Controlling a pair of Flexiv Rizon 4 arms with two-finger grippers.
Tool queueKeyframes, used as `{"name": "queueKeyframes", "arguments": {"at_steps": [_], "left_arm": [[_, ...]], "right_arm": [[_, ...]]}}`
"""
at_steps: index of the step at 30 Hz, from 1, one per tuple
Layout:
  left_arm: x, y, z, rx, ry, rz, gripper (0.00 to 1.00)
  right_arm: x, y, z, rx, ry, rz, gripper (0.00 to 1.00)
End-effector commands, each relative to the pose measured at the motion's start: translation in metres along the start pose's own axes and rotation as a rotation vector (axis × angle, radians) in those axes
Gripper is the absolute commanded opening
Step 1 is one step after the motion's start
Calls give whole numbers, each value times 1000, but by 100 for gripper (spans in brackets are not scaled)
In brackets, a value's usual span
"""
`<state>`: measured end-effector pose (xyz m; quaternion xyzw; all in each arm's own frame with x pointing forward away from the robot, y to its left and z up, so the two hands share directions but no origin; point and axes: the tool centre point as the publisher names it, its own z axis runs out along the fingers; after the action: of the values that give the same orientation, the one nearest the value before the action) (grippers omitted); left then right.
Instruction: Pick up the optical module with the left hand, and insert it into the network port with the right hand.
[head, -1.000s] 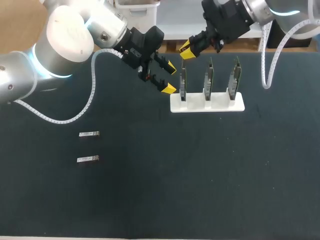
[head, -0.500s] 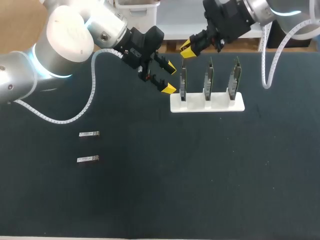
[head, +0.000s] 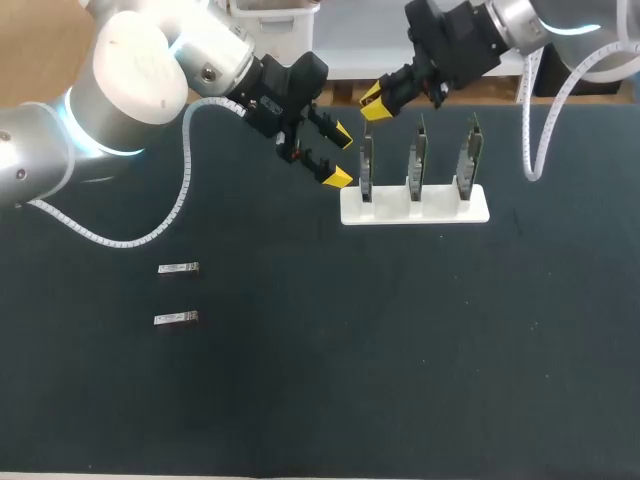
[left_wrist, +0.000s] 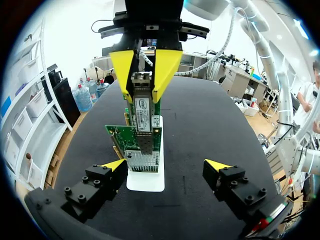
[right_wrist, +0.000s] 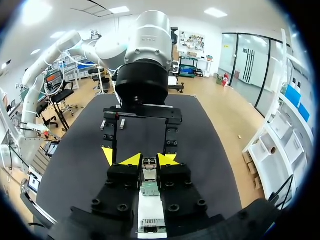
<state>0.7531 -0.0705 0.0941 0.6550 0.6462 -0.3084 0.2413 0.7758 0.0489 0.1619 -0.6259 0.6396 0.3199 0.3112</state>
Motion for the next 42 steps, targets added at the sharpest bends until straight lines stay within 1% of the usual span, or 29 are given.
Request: {"name": "queueKeyframes", "arguments": {"at_steps": [1, 10, 11, 12, 18, 24, 27, 28, 29, 30, 42], "left_arm": [[0, 1, 0, 1, 1, 0, 100], [0, 1, 0, 1, 1, 0, 100], [0, 1, 0, 1, 1, 0, 100], [0, 1, 0, 1, 1, 0, 100], [0, 1, 0, 1, 1, 0, 100], [0, 1, 0, 1, 1, 0, 100], [0, 1, 0, 1, 1, 0, 100], [0, 1, 0, 1, 1, 0, 100], [0, 1, 0, 1, 1, 0, 100], [0, 1, 0, 1, 1, 0, 100], [0, 1, 0, 1, 1, 0, 100]], "right_arm": [[2, 0, 3, 0, 3, 3, 0], [4, 0, 4, -1, 9, 13, 1], [4, 0, 4, -1, 9, 14, 47], [4, 0, 3, -1, 7, 15, 100], [0, 2, -2, -11, -15, 24, 100], [-6, 3, -10, -43, -72, 53, 100], [-6, 3, -11, -42, -73, 55, 100], [-6, 3, -11, -41, -71, 55, 45], [-6, 3, -11, -39, -68, 53, 11], [-5, 4, -11, -37, -64, 51, 0], [1, 2, -3, -29, -37, 52, 0]]}}
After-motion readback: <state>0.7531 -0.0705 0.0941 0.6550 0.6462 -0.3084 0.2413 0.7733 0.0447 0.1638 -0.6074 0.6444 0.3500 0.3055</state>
